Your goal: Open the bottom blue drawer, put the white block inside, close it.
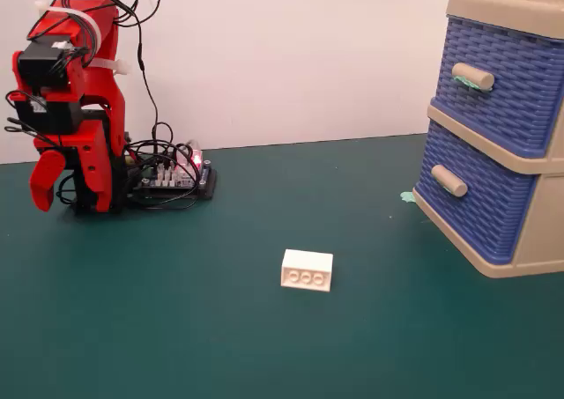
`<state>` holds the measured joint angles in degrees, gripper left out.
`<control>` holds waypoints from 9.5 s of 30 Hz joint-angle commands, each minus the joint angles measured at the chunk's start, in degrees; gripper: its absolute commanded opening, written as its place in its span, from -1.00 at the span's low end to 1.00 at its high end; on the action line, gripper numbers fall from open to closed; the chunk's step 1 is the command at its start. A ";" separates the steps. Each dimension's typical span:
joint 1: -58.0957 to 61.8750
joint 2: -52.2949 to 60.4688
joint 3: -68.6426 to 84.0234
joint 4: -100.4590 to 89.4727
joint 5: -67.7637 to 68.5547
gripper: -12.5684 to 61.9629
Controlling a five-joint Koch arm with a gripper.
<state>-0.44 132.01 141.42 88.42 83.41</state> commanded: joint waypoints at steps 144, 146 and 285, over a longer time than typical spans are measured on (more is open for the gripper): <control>-58.45 -24.52 -45.62 -28.04 9.76 0.25; -58.27 -29.00 -45.79 -31.82 6.50 0.25; -58.27 -40.78 -107.84 27.16 57.13 0.25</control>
<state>-63.02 86.84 29.62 112.24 145.46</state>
